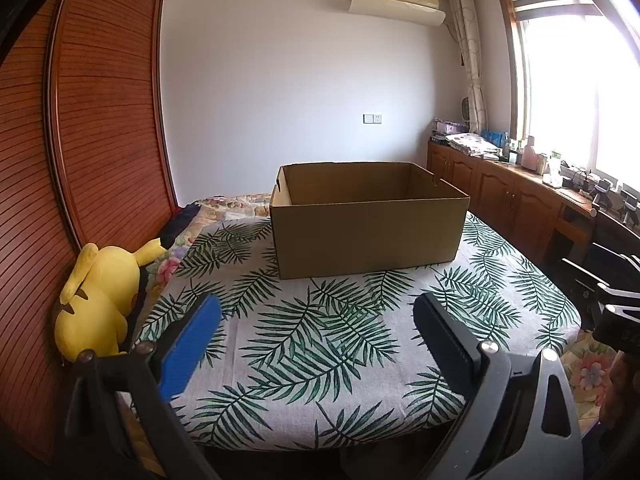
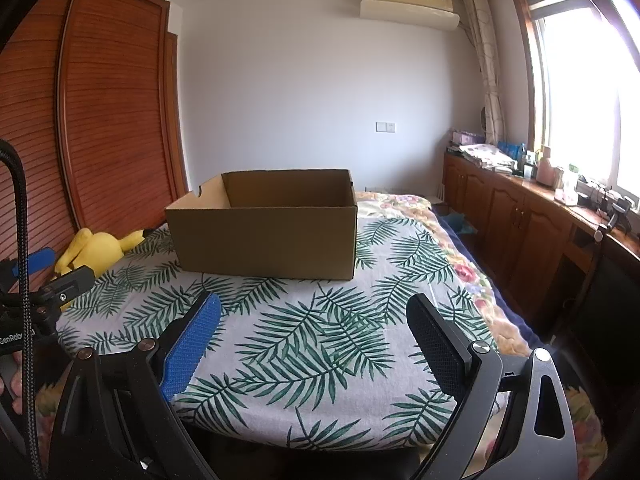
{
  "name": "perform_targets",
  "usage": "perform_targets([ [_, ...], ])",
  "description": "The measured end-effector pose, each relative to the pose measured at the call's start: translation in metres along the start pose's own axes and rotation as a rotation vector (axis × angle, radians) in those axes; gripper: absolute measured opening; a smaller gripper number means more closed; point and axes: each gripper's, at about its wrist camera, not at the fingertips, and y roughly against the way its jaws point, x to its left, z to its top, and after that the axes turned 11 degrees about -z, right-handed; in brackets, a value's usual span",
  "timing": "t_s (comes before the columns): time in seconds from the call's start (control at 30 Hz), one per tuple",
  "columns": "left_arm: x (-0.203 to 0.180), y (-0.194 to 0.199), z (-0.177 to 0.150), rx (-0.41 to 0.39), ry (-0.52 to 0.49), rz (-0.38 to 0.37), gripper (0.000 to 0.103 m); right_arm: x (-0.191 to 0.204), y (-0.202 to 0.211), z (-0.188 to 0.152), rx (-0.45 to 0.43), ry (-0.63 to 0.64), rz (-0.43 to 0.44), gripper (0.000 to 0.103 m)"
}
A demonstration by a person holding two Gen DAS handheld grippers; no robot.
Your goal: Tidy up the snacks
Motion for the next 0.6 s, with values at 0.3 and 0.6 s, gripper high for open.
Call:
perform_targets([
  [0.3,0.0013,0.0003,0.0002,0.006,0.003,0.001,0.098,-0.0023,0.0004,0.0012,-0.003,-0.001,-0.005,0.096],
  [0.6,0.0013,0.0,0.0,0.004,0.002,0.0,0.098,-0.0051,0.001,0.0037,-0.008,0.0,-0.008,0.096],
])
